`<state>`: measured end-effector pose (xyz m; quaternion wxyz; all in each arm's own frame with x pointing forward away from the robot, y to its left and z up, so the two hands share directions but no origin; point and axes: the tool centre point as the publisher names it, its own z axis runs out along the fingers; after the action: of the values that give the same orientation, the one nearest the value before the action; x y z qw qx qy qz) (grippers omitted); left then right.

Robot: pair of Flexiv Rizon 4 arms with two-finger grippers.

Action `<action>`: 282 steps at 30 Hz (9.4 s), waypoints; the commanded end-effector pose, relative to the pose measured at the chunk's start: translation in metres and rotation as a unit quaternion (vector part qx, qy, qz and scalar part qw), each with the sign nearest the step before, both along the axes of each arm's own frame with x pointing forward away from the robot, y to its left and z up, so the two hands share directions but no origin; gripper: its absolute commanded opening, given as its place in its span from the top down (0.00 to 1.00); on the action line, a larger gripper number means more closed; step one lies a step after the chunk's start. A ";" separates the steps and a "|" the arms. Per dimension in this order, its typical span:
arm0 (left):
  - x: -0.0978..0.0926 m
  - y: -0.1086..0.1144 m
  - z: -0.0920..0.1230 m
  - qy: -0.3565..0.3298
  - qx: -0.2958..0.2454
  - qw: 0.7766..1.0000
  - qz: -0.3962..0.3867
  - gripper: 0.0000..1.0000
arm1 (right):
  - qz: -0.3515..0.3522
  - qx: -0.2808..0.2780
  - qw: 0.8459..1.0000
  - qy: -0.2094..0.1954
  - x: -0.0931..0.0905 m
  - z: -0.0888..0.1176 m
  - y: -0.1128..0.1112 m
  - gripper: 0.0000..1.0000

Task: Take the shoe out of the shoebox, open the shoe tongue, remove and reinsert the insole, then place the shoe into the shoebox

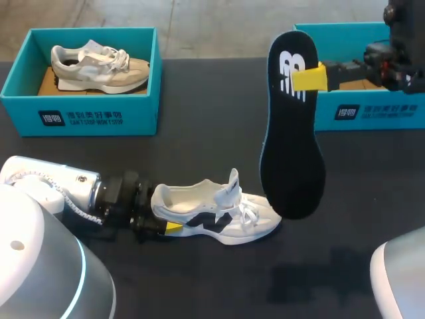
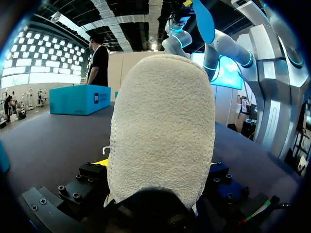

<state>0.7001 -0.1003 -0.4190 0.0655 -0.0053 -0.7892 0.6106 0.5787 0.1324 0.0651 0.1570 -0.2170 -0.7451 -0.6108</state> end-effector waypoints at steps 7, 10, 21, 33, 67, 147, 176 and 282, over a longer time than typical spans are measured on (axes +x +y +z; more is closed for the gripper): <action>0.001 0.000 -0.003 0.000 0.000 1.000 0.000 1.00 | 0.000 0.012 1.000 0.013 -0.004 -0.008 0.002 1.00; 0.001 0.000 -0.003 0.000 0.000 1.000 0.000 1.00 | 0.000 0.012 1.000 0.013 -0.004 -0.008 0.002 1.00; 0.003 -0.001 0.005 -0.010 -0.005 1.000 -0.010 1.00 | 0.000 0.012 1.000 0.013 -0.004 -0.008 0.002 1.00; 0.006 0.001 0.015 -0.018 0.004 1.000 -0.024 0.00 | 0.000 0.012 1.000 0.013 -0.004 -0.008 0.002 1.00; -0.012 0.089 0.078 -0.013 0.281 0.959 -0.039 0.00 | 0.000 0.012 1.000 0.013 -0.004 -0.008 0.002 1.00; 0.050 -0.040 0.092 -0.136 0.483 0.859 -0.098 0.00 | 0.000 0.012 1.000 0.013 -0.004 -0.008 0.002 1.00; 0.040 -0.056 0.040 -0.115 0.491 0.861 -0.057 0.24 | 0.000 0.012 1.000 0.013 -0.004 -0.008 0.002 1.00; 0.019 -0.090 0.082 -0.442 0.356 0.520 -0.638 1.00 | 0.000 0.012 1.000 0.013 -0.004 -0.008 0.002 1.00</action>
<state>0.7177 -0.1871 -0.3336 0.0744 -0.7541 -0.6525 -0.0084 0.5711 0.1313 0.0561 0.1680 -0.2240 -0.7349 -0.6177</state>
